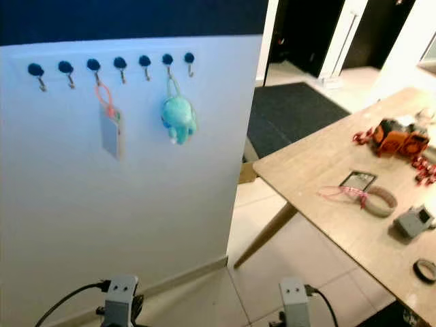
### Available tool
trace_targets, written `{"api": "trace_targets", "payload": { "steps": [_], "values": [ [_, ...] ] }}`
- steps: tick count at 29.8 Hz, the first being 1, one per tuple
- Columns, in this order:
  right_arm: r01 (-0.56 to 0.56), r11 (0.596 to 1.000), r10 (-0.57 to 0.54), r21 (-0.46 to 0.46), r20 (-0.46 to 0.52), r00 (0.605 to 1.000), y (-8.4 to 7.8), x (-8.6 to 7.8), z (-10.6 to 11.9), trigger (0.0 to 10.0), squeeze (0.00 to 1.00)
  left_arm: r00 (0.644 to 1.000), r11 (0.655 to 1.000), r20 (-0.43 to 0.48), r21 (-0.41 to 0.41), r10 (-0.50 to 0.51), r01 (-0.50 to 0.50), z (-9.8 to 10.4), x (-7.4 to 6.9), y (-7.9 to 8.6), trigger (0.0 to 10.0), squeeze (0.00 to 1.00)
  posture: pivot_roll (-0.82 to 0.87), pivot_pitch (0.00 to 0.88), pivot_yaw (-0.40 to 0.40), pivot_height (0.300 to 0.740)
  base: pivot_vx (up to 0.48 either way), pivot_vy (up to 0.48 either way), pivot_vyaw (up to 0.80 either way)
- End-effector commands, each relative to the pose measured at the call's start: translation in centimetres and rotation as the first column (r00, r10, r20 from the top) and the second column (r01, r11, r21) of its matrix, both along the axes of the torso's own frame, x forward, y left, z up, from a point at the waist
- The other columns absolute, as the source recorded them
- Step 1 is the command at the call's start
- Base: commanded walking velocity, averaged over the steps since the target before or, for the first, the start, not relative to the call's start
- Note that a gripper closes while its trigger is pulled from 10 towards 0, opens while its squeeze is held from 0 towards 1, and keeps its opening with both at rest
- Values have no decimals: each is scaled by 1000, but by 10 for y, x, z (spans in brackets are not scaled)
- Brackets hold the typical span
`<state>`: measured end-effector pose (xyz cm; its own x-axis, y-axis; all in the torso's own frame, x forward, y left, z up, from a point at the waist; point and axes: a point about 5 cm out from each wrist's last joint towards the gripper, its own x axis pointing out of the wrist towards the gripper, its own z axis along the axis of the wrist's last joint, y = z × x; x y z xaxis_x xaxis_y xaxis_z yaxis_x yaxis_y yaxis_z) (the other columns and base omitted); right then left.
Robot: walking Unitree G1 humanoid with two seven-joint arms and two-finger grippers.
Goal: Hang keys on a hook
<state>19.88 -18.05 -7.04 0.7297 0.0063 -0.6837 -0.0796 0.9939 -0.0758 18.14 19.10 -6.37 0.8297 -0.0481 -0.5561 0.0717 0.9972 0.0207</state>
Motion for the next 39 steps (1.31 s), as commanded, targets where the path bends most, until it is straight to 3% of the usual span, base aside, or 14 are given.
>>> {"api": "trace_targets", "payload": {
  "steps": [1,39],
  "values": [
    [2,1000,-2,1,-26,1000,0,-7,-4,10000,0,1000,1000,-5,-13,1,-1,-1,-1,-3,10000,0,52,55,-41,740,0,0,-800],
    [-6,1000,6,1,-38,999,0,-6,-4,10000,0,999,998,0,-27,54,-54,-2,-4,-4,10000,0,55,67,-53,740,0,0,-800]
  ]
}}
